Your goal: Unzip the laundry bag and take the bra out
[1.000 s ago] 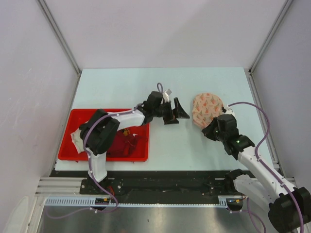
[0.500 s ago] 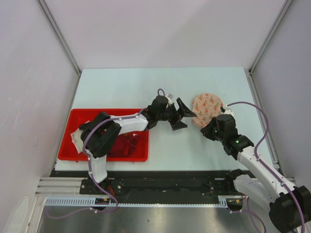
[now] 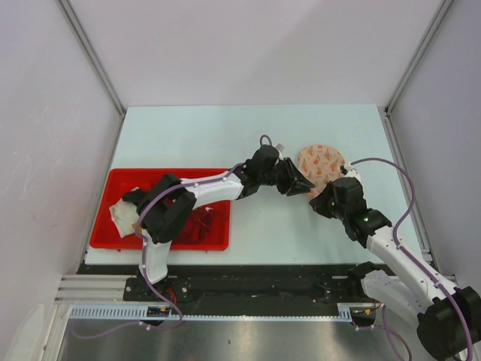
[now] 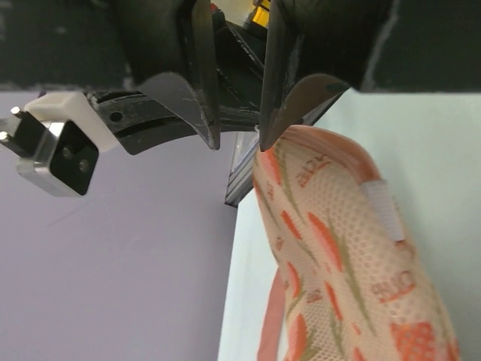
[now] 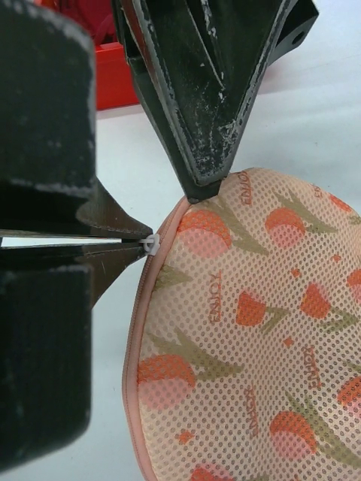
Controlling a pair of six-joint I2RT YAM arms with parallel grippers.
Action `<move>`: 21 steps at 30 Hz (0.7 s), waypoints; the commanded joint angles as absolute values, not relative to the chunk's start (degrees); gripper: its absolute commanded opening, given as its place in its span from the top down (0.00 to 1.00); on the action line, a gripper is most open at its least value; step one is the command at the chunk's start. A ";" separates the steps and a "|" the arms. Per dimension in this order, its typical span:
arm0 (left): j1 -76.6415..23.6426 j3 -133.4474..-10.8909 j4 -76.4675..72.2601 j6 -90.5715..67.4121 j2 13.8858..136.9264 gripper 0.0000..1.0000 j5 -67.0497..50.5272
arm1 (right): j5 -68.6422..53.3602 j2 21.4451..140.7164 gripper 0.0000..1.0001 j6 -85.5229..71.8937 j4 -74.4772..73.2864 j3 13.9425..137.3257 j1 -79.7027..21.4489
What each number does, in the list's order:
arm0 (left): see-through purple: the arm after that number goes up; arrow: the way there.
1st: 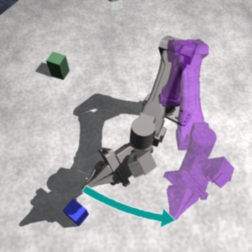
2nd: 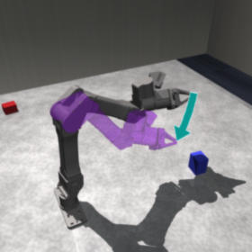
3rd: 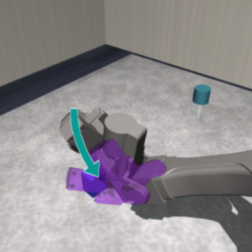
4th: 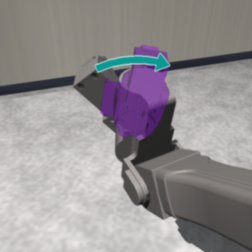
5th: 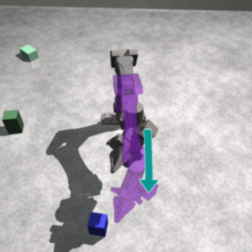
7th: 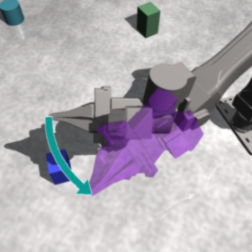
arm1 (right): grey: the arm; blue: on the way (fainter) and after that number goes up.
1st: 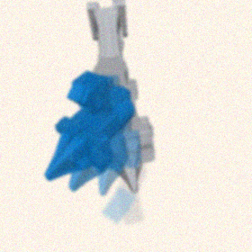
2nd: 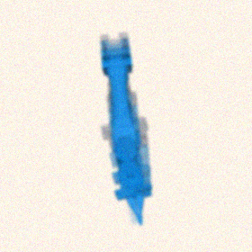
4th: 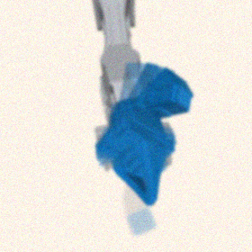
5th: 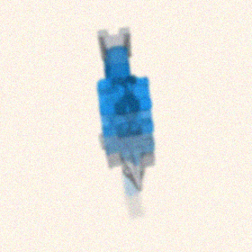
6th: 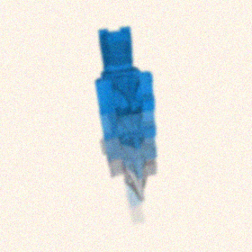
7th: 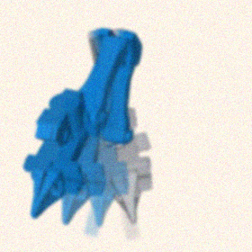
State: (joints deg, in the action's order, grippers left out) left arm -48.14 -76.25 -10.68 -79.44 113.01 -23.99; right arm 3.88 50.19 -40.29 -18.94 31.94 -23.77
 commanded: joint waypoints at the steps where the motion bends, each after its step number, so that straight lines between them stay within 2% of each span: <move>1: -47.72 -77.43 -7.82 -77.79 112.68 0.59 -22.68 | 5.10 50.01 1.00 -40.78 -16.96 32.52 -23.99; 3: -47.55 -77.69 -6.25 -77.00 112.24 0.37 -22.50 | 4.92 50.01 1.00 -40.96 -16.79 32.52 -23.99; 4: -47.20 -77.78 -5.02 -76.73 111.98 0.15 -22.15 | 4.92 50.10 1.00 -40.96 -16.70 32.43 -23.99; 5: -46.94 -77.87 -4.05 -76.38 111.62 0.05 -21.02 | 5.01 50.01 1.00 -41.04 -16.70 32.52 -23.91; 6: -46.76 -77.70 -1.95 -75.59 110.75 0.01 -20.40 | 5.18 49.92 1.00 -41.13 -16.61 32.43 -23.99; 13: -46.49 -77.26 5.80 -73.21 108.46 0.00 -14.33 | 5.71 49.75 1.00 -41.13 -16.88 32.52 -23.91; 21: -47.55 -79.79 0.80 -76.29 112.41 0.00 -17.49 | 5.36 50.45 1.00 -41.31 -16.17 32.43 -24.17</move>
State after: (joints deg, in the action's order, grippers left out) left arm -46.85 -76.31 3.99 -75.13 112.29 -16.75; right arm 4.19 50.19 -40.53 -18.41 31.92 -23.79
